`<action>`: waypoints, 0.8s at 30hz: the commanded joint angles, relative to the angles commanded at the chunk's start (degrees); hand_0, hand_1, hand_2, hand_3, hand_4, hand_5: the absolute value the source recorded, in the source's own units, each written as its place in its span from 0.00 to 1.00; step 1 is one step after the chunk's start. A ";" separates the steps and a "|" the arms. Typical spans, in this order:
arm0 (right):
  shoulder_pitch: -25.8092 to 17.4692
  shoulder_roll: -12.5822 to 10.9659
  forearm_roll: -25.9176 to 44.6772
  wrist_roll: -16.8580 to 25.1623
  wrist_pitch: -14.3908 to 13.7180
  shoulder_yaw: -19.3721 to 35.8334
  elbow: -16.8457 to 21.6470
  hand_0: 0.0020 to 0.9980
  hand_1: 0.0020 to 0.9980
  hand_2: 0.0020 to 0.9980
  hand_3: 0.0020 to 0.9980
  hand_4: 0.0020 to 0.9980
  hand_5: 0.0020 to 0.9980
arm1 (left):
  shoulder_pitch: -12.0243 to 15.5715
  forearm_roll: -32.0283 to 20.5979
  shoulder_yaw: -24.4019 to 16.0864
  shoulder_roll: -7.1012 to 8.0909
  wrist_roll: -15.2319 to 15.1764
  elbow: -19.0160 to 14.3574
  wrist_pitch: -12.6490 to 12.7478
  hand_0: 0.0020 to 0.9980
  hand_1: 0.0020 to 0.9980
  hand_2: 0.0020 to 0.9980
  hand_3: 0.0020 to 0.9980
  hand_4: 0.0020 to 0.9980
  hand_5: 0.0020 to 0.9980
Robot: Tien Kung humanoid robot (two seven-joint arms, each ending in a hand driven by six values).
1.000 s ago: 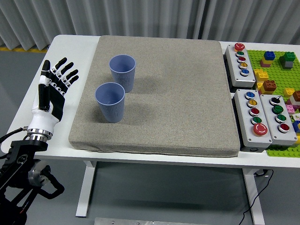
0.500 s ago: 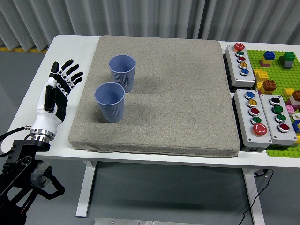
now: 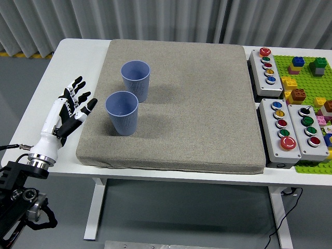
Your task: Pick cup pour cup place
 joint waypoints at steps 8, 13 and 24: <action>0.06 0.06 -0.12 -0.09 0.08 -0.08 0.02 0.64 0.60 0.51 0.58 0.00 0.00 | -1.53 3.33 2.94 -1.36 0.80 3.80 -0.24 0.97 0.97 1.00 1.00 0.95 0.29; 0.08 0.16 0.19 -0.11 0.02 -0.36 0.03 0.64 0.60 0.51 0.58 0.00 0.00 | -3.32 2.88 4.35 -2.31 0.35 6.95 -0.12 0.97 0.97 1.00 1.00 0.95 0.28; -0.08 0.35 -0.58 -0.31 0.28 -0.40 0.07 0.64 0.60 0.51 0.58 0.00 0.00 | -8.25 0.06 6.31 -4.15 -0.56 13.06 -0.30 0.96 0.94 1.00 1.00 0.96 0.30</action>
